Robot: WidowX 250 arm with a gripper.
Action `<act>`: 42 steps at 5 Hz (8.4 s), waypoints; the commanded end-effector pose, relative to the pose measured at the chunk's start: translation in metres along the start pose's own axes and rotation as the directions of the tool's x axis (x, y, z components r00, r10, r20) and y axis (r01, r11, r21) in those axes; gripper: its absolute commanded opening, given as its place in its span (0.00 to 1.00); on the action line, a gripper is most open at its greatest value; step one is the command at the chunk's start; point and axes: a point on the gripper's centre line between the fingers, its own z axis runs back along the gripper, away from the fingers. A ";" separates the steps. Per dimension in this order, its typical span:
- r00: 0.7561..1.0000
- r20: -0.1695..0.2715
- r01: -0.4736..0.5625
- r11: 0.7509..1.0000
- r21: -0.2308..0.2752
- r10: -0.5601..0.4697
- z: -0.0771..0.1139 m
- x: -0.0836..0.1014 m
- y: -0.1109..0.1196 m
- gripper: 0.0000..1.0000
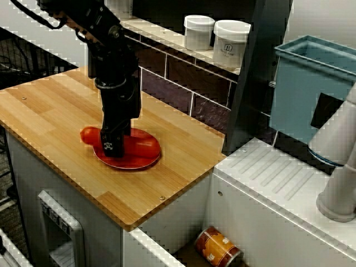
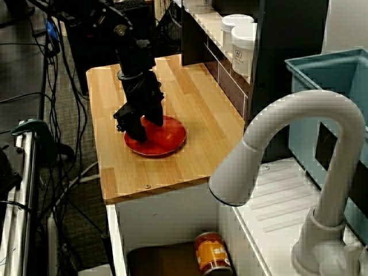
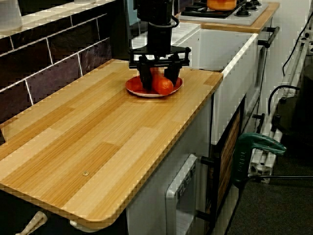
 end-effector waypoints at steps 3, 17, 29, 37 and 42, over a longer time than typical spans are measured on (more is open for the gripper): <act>0.987 0.075 -0.133 0.987 -0.085 0.140 0.052 -0.050 0.040 0.00; 0.877 0.070 -0.466 0.877 -0.113 0.475 0.038 -0.175 0.126 1.00; 0.903 -0.008 -0.429 0.901 -0.059 0.430 0.048 -0.134 0.085 1.00; 0.856 0.036 -0.514 0.857 -0.033 0.515 0.010 -0.138 0.066 0.00; 0.983 0.094 -0.147 0.984 -0.101 0.157 0.088 -0.065 0.021 0.00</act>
